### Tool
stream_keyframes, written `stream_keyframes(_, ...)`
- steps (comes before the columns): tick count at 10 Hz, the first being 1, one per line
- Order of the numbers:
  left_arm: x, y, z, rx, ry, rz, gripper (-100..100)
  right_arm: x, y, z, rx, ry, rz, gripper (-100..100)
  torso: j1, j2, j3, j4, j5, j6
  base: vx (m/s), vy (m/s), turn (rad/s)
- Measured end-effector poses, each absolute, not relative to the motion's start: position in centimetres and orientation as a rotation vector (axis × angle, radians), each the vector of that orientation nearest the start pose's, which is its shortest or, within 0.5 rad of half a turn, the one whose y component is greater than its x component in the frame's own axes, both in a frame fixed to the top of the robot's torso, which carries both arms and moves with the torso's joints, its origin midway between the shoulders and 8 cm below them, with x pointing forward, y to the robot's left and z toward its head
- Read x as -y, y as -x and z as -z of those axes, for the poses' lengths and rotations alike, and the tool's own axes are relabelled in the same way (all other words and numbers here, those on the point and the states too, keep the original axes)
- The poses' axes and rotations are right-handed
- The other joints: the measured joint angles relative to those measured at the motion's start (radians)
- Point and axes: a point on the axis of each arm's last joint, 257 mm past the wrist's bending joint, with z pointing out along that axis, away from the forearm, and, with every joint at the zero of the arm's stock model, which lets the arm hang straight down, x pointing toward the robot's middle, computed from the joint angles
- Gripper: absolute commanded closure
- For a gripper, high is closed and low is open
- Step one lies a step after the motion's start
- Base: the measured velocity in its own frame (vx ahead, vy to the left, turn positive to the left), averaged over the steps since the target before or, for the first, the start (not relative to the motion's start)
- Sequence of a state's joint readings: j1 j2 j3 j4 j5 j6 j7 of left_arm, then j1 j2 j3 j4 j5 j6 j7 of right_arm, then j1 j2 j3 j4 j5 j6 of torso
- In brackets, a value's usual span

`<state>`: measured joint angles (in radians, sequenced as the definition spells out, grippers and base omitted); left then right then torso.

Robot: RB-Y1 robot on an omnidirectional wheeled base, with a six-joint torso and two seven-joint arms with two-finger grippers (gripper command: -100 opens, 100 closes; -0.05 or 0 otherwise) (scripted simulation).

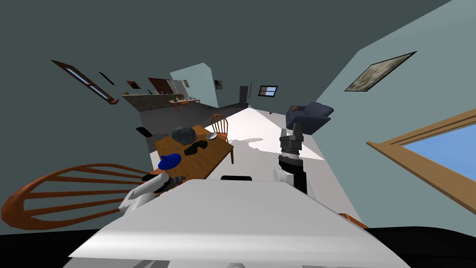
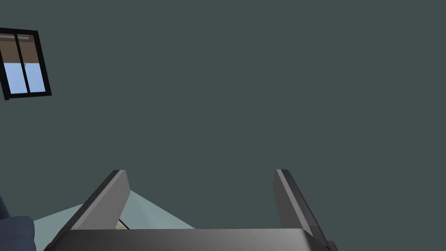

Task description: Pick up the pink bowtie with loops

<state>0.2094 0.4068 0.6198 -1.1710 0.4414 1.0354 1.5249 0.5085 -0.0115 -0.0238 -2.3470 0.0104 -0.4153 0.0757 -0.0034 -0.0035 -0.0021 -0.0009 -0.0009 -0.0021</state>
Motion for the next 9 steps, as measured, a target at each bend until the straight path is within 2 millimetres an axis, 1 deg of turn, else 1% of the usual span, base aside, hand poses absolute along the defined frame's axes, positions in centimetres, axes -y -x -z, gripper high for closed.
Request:
stream_keyframes(1,-57.8,-14.6,51.8,1.141,2.788,0.274,-100,28.5,-34.3,-3.6,-0.661,-0.631,-1.193,0,0.000,0.001,0.000,0.000,0.000,0.000,0.039,-0.013,-0.121)
stream_keyframes(3,-57.7,-12.9,52.2,1.189,2.787,0.204,-100,28.5,-34.3,-3.6,-0.661,-0.631,-1.193,0,0.001,0.001,0.001,0.000,0.000,0.000,0.024,-0.005,-0.048)
stream_keyframes(4,-57.7,-12.8,52.2,1.193,2.788,0.198,0,28.5,-34.3,-3.6,-0.661,-0.631,-1.193,0,0.001,0.002,0.001,0.000,0.000,0.000,0.000,0.000,0.000)
stream_keyframes(5,-57.7,-12.8,52.2,1.193,2.788,0.198,-100,28.5,-34.3,-3.6,-0.661,-0.631,-1.193,0,0.001,0.003,0.002,0.001,0.000,0.000,0.032,0.028,0.056)
stream_keyframes(9,-56.1,-12.2,54.4,1.167,2.804,0.199,-100,28.5,-34.3,-3.6,-0.661,-0.631,-1.193,0,0.004,0.000,0.000,0.000,0.001,0.000,0.047,0.041,0.036)
